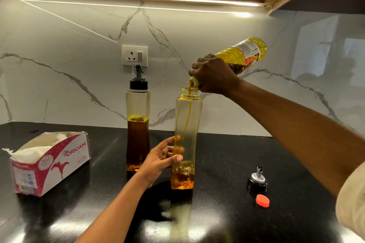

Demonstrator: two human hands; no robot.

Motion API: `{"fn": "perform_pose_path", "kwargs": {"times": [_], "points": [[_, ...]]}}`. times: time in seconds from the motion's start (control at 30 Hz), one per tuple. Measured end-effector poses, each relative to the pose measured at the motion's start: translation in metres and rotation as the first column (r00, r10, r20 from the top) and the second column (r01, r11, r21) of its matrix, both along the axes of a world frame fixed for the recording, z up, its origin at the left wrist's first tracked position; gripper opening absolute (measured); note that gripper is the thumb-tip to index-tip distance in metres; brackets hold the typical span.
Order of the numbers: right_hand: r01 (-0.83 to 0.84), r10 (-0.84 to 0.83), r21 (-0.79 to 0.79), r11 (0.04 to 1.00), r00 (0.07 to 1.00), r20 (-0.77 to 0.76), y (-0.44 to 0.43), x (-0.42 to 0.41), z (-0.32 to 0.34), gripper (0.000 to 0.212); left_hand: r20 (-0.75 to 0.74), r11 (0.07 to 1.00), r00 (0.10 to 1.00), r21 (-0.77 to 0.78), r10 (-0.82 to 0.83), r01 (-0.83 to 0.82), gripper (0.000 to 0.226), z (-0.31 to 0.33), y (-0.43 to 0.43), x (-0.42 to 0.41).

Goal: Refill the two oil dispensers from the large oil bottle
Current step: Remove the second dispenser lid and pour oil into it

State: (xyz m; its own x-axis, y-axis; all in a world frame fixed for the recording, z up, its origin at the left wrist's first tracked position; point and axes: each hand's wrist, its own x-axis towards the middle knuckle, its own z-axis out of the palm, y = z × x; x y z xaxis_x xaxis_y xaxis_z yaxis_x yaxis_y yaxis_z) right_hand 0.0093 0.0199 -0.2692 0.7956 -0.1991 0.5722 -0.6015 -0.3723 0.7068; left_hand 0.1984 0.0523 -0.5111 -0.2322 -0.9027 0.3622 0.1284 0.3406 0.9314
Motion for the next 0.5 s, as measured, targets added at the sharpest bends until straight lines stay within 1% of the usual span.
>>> {"fn": "perform_pose_path", "kwargs": {"times": [0.5], "points": [[0.0, 0.0, -0.012, 1.0, 1.0, -0.027, -0.002, 0.0011, 0.0009, 0.028, -0.013, 1.0, 1.0, 0.013, -0.003, 0.004, 0.068, 0.0001, 0.0007, -0.0001]]}}
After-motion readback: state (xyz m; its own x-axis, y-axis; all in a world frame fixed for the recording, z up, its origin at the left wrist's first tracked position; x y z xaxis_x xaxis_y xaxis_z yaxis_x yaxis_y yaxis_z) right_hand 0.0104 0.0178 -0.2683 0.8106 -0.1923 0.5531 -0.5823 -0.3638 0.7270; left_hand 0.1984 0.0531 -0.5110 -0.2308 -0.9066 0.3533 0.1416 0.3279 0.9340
